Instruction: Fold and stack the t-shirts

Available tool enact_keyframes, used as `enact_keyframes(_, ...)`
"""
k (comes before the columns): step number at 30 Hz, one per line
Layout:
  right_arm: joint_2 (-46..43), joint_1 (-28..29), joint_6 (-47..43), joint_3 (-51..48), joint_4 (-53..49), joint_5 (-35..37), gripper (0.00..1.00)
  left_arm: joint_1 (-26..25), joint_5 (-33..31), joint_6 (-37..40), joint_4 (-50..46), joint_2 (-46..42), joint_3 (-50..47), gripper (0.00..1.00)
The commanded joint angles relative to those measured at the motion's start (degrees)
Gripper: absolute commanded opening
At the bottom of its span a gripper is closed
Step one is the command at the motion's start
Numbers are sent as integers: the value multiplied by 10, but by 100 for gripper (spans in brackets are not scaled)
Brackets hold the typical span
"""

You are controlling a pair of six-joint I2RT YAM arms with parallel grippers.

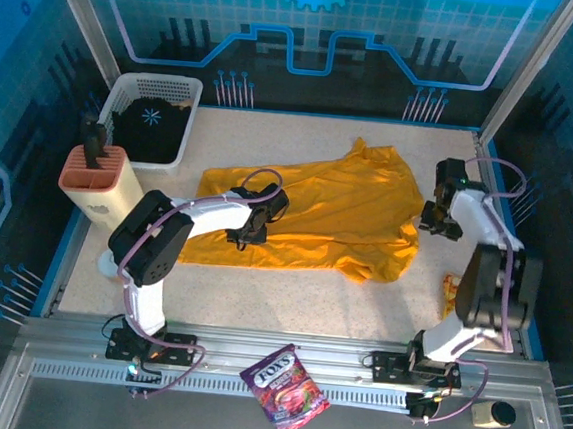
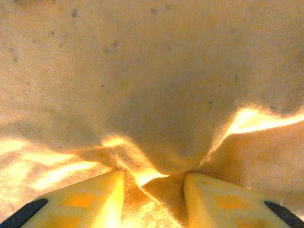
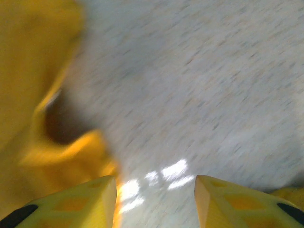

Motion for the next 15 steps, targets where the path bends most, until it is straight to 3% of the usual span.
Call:
enact_keyframes(1,-106,54,62,-90,1,-149,48,-1,14,18,-44,7,1,40)
enact_keyframes(4,-188,114,129,-175,-3,-157,48,-16,24,31,-73,-14,30,42)
enact_keyframes(8,-285,139,202,-262,-5,-154,46,-60,9,60,-149,-58,97,72)
enact_keyframes(10,-315,138,221,-285,-8,-145,43,-84,2,71,-185,-80,131,80)
enact_keyframes(13,-318,138,232,-300,5,-151,34,-123,33,83,-214,-98,175,79)
enact_keyframes(15,-297,138,235,-305,31,-163,32,-147,98,82,-199,-96,187,77)
